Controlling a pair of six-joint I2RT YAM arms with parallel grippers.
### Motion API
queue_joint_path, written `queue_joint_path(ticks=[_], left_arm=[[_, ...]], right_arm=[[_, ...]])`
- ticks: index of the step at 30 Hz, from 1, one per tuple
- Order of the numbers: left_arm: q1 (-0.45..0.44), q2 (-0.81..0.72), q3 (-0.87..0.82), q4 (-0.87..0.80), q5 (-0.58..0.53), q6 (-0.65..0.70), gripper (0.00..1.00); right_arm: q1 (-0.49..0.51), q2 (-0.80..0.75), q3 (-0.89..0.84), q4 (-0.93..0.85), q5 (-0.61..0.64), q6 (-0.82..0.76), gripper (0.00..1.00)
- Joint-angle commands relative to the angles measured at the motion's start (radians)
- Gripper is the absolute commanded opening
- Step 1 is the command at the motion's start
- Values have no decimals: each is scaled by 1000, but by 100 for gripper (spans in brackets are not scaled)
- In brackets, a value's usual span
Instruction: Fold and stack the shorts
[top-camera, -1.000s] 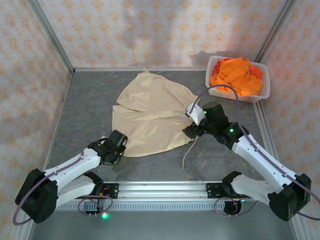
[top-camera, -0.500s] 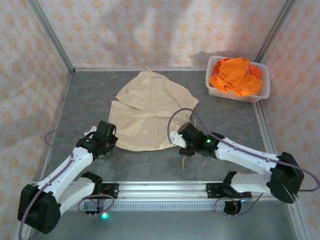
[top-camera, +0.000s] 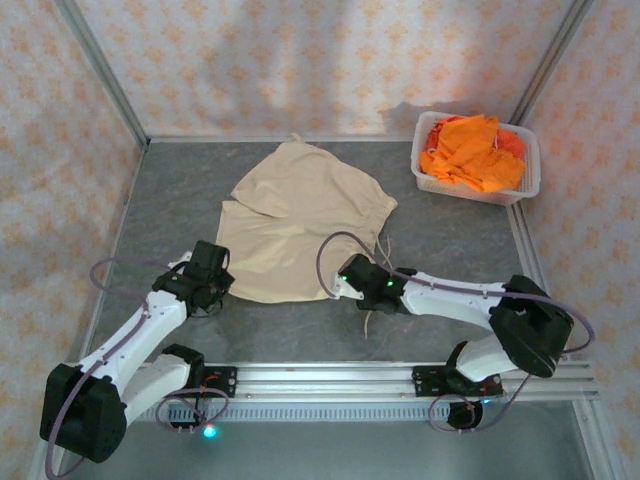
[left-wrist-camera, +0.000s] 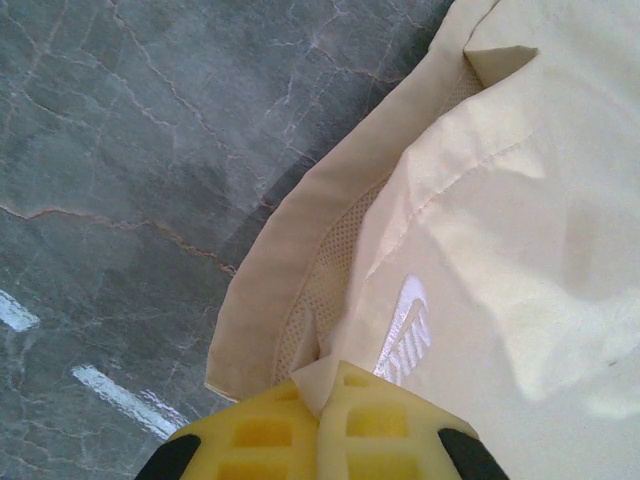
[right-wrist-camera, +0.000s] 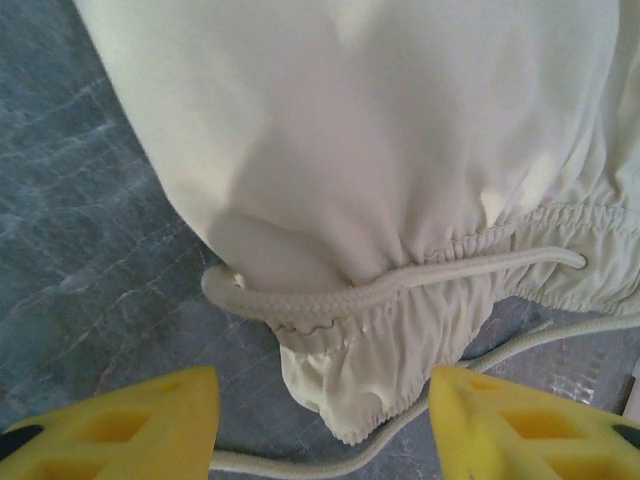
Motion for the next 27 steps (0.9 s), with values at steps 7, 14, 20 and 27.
queue_joint_path(ticks=[7, 14, 20, 27], left_arm=[[17, -4, -1, 2, -8, 18, 0], [30, -38, 45, -47, -46, 35, 0], [66, -103, 179, -178, -126, 118, 0], [120, -106, 388, -308, -196, 239, 0]], right_arm=[[-16, 93, -11, 96, 84, -19, 33], [-16, 111, 24, 95, 110, -12, 0], [-4, -35, 89, -33, 13, 12, 0], [36, -173, 241, -338, -193, 106, 0]])
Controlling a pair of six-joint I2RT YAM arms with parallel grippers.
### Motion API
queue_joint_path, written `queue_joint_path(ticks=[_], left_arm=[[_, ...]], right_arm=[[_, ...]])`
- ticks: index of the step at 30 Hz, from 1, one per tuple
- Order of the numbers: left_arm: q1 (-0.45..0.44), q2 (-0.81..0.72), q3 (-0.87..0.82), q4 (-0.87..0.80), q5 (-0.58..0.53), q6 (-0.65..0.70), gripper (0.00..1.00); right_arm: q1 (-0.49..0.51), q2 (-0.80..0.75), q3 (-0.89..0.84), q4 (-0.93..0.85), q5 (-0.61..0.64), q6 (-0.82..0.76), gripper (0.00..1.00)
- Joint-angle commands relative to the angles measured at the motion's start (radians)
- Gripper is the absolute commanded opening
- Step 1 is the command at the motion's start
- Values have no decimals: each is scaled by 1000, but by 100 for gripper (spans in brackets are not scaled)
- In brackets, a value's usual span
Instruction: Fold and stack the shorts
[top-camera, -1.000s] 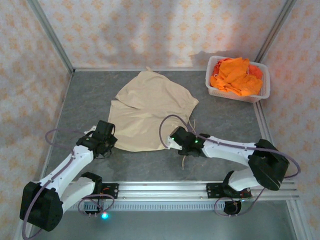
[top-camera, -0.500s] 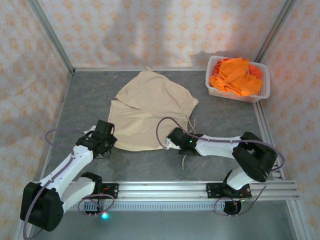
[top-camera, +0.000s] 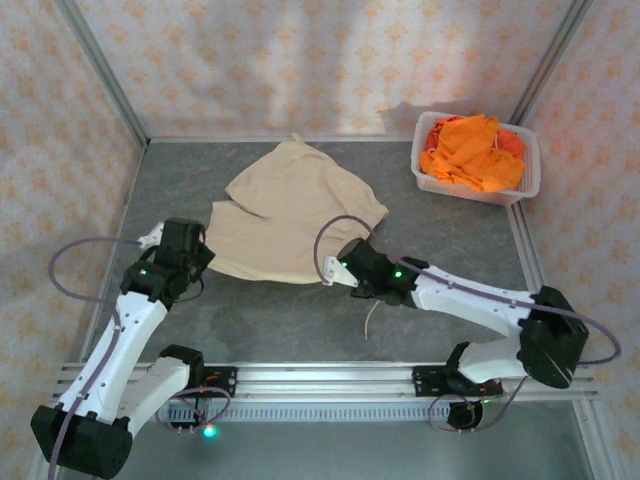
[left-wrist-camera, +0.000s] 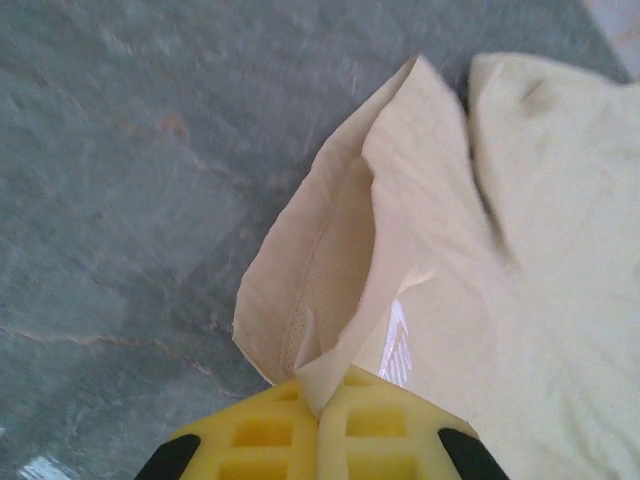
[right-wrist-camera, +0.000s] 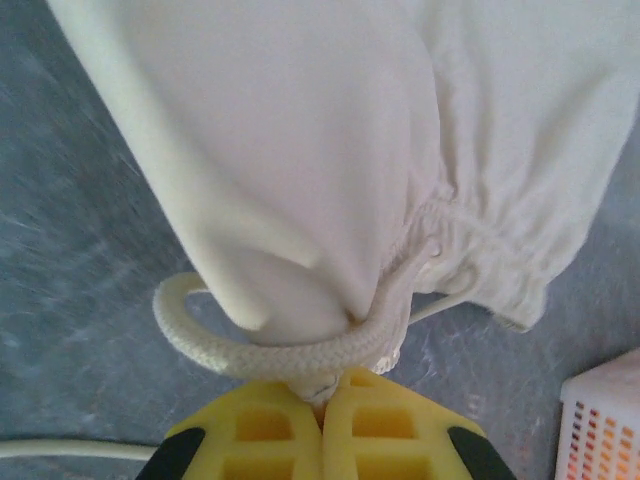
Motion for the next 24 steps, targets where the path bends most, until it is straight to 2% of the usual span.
queue_joint_path(ticks=[1, 5, 11, 15, 18, 21, 24], left_arm=[[18, -5, 105, -119, -103, 94, 0], [19, 25, 255, -168, -155, 162, 0], [20, 122, 478, -215, -197, 269, 0], [19, 208, 602, -208, -190, 307, 0], [20, 294, 688, -185, -179, 332, 0], [19, 396, 780, -177, -167, 350, 0], [20, 504, 864, -160, -154, 366, 0]], right_arm=[[15, -44, 84, -224, -140, 86, 0], [24, -47, 177, -338, -261, 176, 0], [40, -55, 257, -414, -453, 259, 0], [40, -64, 296, -442, -578, 301, 0], [37, -63, 311, -441, -619, 322, 0], [5, -39, 313, -438, -646, 331, 0], [-68, 4, 329, -457, -705, 344, 0]])
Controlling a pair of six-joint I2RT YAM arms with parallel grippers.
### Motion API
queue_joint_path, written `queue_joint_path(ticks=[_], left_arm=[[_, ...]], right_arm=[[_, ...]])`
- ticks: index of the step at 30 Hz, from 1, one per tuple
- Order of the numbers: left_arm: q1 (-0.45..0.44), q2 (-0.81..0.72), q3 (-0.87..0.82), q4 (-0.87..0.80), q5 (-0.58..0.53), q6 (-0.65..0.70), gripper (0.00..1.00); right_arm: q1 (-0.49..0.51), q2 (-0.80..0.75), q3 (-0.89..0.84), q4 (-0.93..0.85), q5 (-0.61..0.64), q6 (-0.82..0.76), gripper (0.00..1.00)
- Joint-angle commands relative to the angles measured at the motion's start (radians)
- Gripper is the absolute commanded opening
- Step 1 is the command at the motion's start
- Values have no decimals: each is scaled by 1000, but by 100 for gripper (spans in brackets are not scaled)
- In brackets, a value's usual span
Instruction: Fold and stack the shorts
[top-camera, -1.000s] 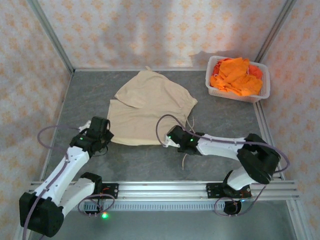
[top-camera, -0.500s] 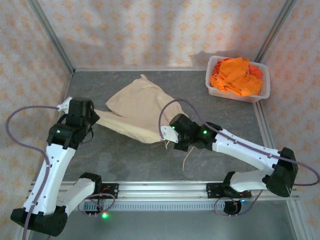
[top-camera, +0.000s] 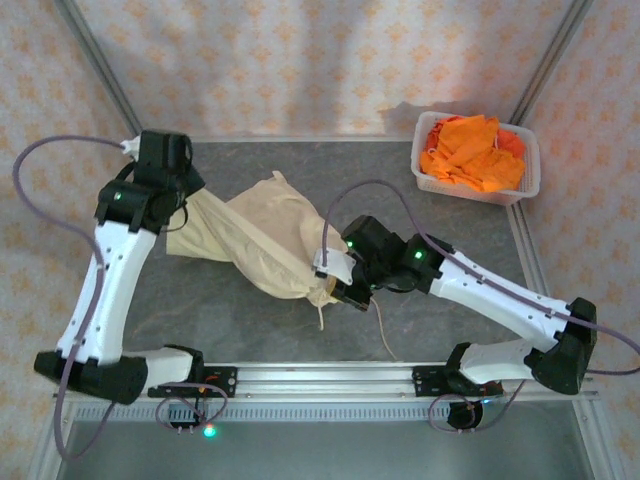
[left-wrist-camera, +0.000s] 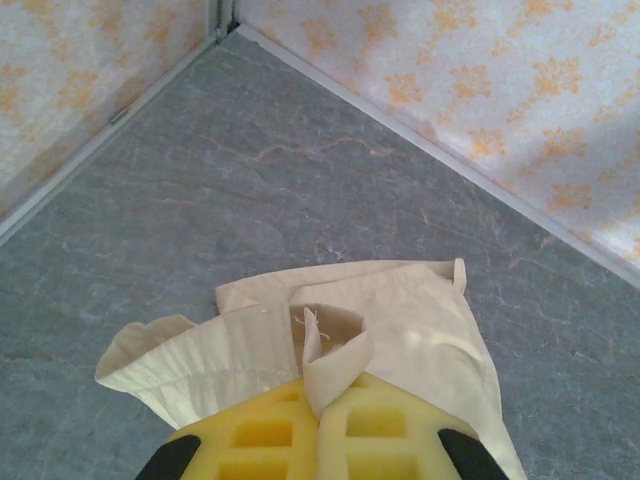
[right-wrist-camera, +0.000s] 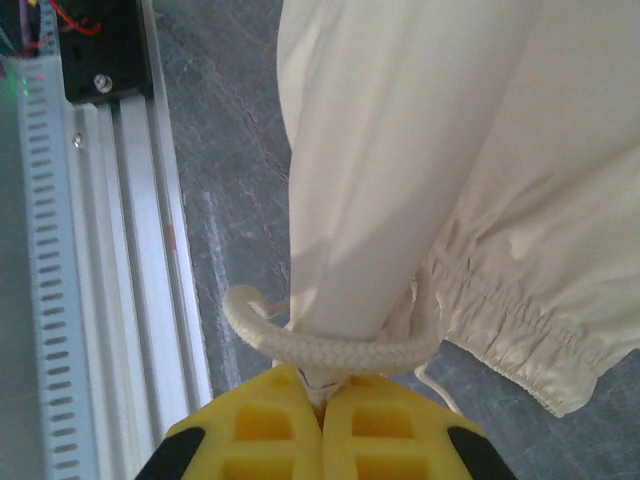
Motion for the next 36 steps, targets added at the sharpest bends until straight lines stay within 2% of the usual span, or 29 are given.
queue_joint_path(ticks=[1, 9, 14, 22, 27, 30, 31, 32, 35, 36], left_arm=[[11, 100, 105, 40, -59, 48, 0], [9, 401, 328, 24, -27, 53, 0], [-4, 565, 452, 38, -6, 37, 0], [-51, 875, 772, 3, -14, 71, 0], [-70, 1020, 882, 8, -5, 62, 0], [-78, 1078, 887, 57, 18, 46, 0], [-80, 1099, 888, 78, 35, 44, 0], [-81, 1117, 895, 96, 50, 40, 4], [-85, 1183, 1002, 76, 75, 33, 24], [-83, 1192, 1055, 53, 72, 34, 42]], right_arm=[[-74, 41, 27, -106, -88, 36, 0], [-214, 167, 52, -82, -154, 39, 0], [-260, 249, 82, -103, -100, 37, 0], [-316, 356, 84, -75, -55, 49, 0], [-341, 421, 91, -58, 4, 72, 1], [-355, 465, 92, -35, 30, 99, 7], [-360, 481, 95, -31, 40, 116, 11], [-365, 495, 101, -31, 54, 126, 18], [-377, 520, 125, -28, 166, 184, 41], [-384, 506, 126, -23, 187, 202, 51]])
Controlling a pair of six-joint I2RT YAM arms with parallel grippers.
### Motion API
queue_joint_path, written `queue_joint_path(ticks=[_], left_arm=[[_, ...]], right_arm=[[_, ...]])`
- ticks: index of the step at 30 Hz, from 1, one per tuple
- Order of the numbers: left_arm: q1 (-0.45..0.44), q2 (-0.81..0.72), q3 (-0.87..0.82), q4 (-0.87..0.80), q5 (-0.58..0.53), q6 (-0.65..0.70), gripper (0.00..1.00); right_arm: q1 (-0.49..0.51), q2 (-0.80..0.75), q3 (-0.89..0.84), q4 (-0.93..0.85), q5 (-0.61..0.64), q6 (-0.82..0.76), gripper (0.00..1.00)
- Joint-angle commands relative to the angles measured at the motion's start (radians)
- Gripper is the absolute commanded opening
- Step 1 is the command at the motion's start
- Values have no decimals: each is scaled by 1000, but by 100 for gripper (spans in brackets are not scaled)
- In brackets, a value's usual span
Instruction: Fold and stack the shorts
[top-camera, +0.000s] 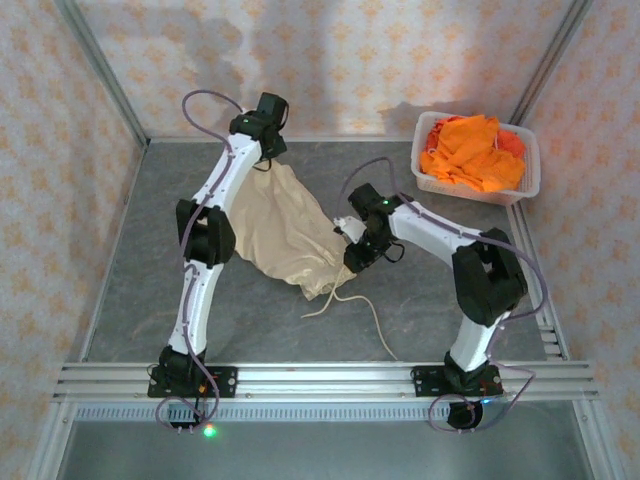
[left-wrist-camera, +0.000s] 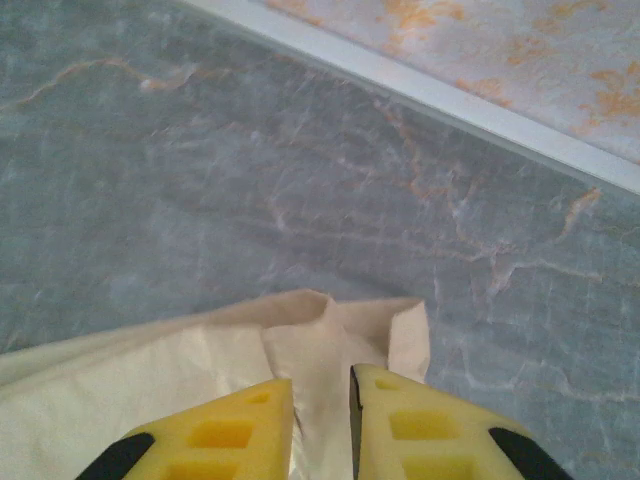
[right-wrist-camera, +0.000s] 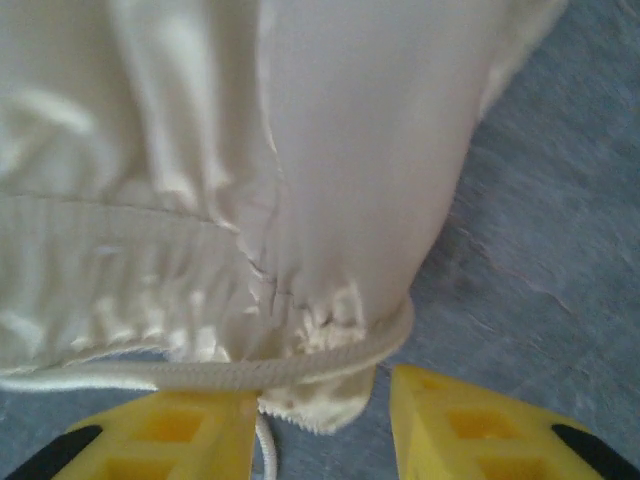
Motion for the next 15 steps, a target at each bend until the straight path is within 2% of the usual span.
queue_joint_path(ticks=[1, 4, 6, 8, 10, 15], left_arm=[[8, -8, 147, 19, -5, 4, 57], [9, -118, 120, 12, -15, 38, 99], [14, -231, 15, 28, -8, 39, 100], [21, -365, -168, 95, 37, 39, 100], [30, -513, -418, 201, 114, 17, 100], [64, -756, -891, 409, 249, -30, 100]], right_arm=[[-25, -36, 27, -24, 121, 84, 61], [-37, -182, -31, 58, 97, 137, 79], [-36, -288, -75, 149, 11, 201, 86], [-28, -371, -118, 268, -107, 318, 94], [16, -421, -160, 412, -184, 445, 100], [206, -357, -145, 557, -200, 603, 99]])
